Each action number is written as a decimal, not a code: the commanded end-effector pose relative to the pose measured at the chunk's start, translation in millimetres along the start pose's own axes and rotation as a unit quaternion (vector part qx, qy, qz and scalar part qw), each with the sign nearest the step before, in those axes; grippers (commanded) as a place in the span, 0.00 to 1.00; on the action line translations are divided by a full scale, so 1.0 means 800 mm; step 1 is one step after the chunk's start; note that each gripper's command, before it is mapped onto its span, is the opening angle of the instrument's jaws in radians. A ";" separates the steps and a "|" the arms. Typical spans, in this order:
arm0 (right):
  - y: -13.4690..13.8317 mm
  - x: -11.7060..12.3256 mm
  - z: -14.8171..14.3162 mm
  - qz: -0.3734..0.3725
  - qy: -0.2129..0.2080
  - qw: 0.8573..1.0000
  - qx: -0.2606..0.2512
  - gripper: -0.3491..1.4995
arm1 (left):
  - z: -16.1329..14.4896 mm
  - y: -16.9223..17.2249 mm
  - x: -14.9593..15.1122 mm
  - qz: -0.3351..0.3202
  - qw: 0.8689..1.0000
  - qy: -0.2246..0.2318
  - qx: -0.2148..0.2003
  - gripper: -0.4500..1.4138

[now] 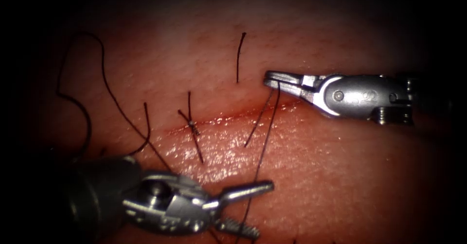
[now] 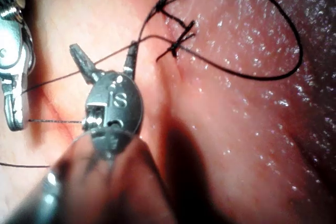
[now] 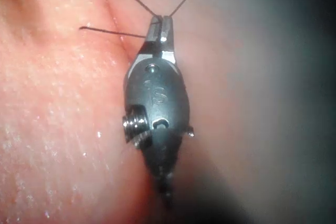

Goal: Wound Closure
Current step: Grip suture with right hand to regrasp greater length of suture with left end-effector, then wrap suture twice around right hand, counter-clockwise

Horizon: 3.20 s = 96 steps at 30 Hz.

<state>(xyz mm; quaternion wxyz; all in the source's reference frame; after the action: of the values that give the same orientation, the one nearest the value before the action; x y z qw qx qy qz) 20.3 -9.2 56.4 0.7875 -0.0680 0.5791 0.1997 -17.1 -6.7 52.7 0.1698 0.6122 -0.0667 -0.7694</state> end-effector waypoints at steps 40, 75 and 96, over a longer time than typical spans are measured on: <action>0.0006 -0.0031 0.0024 0.020 -0.017 1.000 0.000 0.00 | -0.0038 0.0005 0.0019 0.051 0.998 -0.004 -0.025 0.00; -0.0040 0.0152 -0.0080 0.078 0.029 0.994 0.065 0.98 | -0.0215 -0.0055 0.0014 -0.004 0.980 -0.051 0.192 0.00; 0.0023 0.0054 0.0034 -0.012 0.008 0.989 0.147 0.00 | -0.0210 -0.0064 0.0012 -0.002 0.981 -0.030 0.191 0.00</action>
<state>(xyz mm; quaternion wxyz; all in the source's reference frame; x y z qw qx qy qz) 22.3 -6.0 53.0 0.7835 0.0447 0.6113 0.1024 -1.7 -0.8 45.7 0.0450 0.6106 -0.2153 -0.7607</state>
